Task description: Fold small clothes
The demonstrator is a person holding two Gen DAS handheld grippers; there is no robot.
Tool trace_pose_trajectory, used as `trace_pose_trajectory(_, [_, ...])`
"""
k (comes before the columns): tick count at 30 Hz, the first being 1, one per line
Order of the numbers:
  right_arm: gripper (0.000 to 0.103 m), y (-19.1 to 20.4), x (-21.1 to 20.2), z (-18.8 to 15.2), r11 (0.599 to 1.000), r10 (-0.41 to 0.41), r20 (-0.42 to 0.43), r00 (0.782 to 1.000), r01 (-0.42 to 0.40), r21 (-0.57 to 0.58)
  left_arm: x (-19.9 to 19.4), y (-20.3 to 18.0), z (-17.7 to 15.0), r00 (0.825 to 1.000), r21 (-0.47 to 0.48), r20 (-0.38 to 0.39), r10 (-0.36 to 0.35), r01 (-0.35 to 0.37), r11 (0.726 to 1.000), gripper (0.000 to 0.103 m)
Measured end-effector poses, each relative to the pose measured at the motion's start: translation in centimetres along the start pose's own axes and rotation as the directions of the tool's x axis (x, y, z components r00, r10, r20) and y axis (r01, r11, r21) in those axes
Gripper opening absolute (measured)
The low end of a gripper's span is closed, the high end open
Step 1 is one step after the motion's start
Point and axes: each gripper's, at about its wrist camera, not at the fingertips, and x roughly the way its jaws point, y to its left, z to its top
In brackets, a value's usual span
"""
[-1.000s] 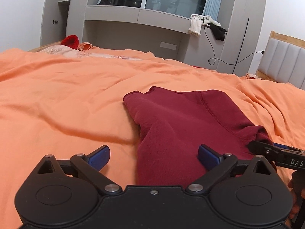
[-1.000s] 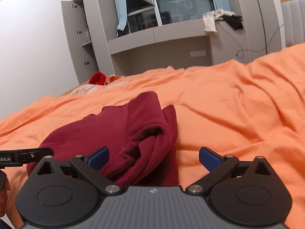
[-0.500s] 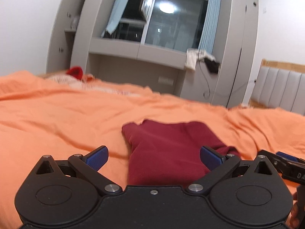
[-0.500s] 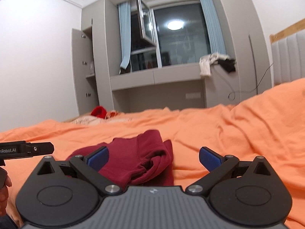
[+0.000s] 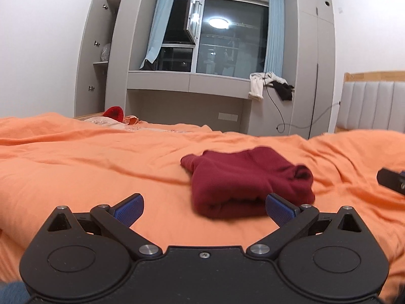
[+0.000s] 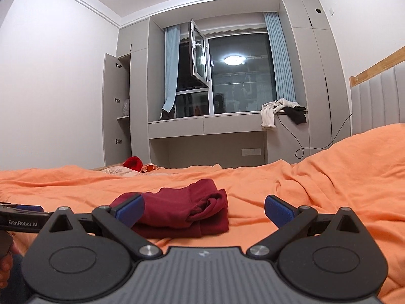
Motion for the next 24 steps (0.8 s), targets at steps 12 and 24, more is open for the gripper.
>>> trace_pose_trajectory(12, [0.103, 1.5, -4.6, -2.2, 0.999, -0.03, -0.036, 0.999, 0.029, -0.022, -5.0, 0.5, -2.7, 0.999, 0.009, -0.022, -0.024, 0.024, 1.0, 0.102])
trace_pose_trajectory(24, [0.103, 1.8, -3.9, -2.7, 0.999, -0.048, -0.072, 0.996, 0.046, -0.03, -5.1, 0.3, -3.0, 0.999, 0.041, -0.049, -0.017, 0.019, 0.999, 0.102])
